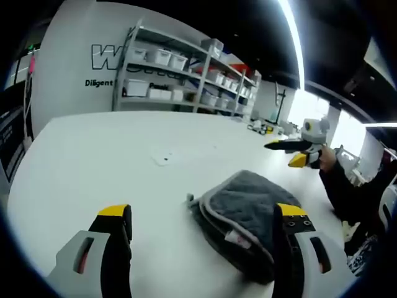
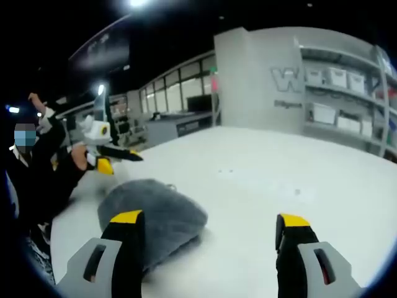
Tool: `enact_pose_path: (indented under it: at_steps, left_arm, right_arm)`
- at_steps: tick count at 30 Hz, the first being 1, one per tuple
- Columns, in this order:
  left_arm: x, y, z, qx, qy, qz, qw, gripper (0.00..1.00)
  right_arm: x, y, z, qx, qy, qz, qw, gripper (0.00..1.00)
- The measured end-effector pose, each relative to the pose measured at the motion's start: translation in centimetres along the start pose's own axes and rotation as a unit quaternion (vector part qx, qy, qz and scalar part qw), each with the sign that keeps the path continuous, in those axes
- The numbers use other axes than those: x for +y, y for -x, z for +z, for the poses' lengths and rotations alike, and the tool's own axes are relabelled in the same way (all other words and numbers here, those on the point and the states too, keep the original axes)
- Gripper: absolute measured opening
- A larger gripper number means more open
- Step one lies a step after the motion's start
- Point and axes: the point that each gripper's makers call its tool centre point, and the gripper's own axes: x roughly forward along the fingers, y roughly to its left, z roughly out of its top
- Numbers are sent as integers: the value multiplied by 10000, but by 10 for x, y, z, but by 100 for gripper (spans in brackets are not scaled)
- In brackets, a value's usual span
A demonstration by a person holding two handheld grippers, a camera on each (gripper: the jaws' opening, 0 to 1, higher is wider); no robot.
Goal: Open the folded towel by lifting each exposed corner and separating the folded layers until the towel lies flat within the target outline without major curled edges
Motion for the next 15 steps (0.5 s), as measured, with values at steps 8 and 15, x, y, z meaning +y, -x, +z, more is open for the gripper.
enact_pose_path:
  at_steps: [8,15]
  left_arm:
    - [-1,-3,-4,51,95,-72,9999,88]
    - [-3,-7,-6,143,123,-155,9997,85]
  right_arm:
    - [-1,-2,-1,25,-20,0,10000,87]
    - [1,-5,-1,54,7,31,10000,86]
